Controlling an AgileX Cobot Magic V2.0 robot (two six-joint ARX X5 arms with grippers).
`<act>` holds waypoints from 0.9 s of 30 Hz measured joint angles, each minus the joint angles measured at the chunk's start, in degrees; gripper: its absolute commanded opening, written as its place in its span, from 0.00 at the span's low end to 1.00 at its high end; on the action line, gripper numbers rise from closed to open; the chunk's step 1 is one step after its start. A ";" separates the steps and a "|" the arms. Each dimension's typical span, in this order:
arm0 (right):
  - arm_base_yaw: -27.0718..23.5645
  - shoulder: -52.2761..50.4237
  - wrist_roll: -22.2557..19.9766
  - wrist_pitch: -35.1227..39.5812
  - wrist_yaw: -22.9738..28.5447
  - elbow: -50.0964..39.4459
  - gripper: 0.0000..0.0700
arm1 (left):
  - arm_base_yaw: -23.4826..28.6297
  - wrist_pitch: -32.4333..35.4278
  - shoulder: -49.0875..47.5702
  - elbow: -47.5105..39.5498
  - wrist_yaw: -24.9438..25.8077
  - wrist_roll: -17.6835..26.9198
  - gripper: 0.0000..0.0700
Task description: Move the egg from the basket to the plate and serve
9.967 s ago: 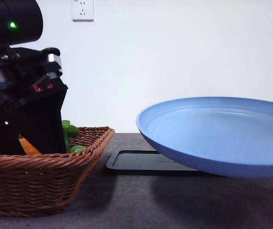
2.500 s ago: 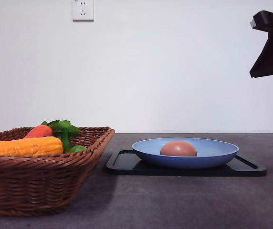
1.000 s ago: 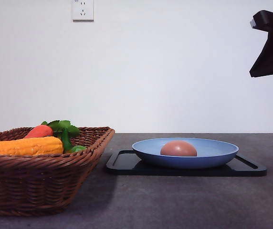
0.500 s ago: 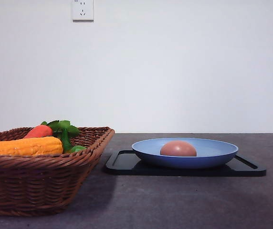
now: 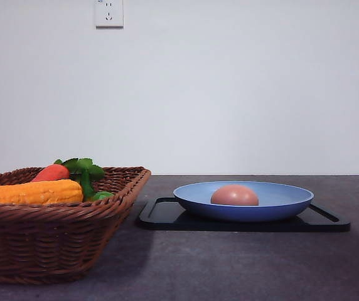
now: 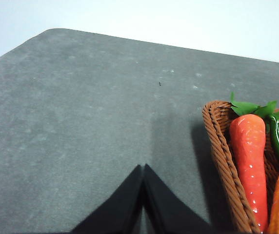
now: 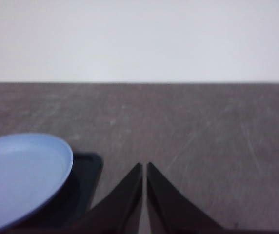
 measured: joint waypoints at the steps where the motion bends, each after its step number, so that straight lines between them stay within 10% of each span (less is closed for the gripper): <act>1: 0.00 0.00 0.46 -0.06 -0.01 -0.43 0.00 | 0.00 0.00 0.00 0.00 0.00 0.00 0.00; 27: 0.02 0.07 2.38 -8.29 -1.07 -1.60 0.00 | 0.00 0.00 0.00 -0.02 0.00 0.00 0.00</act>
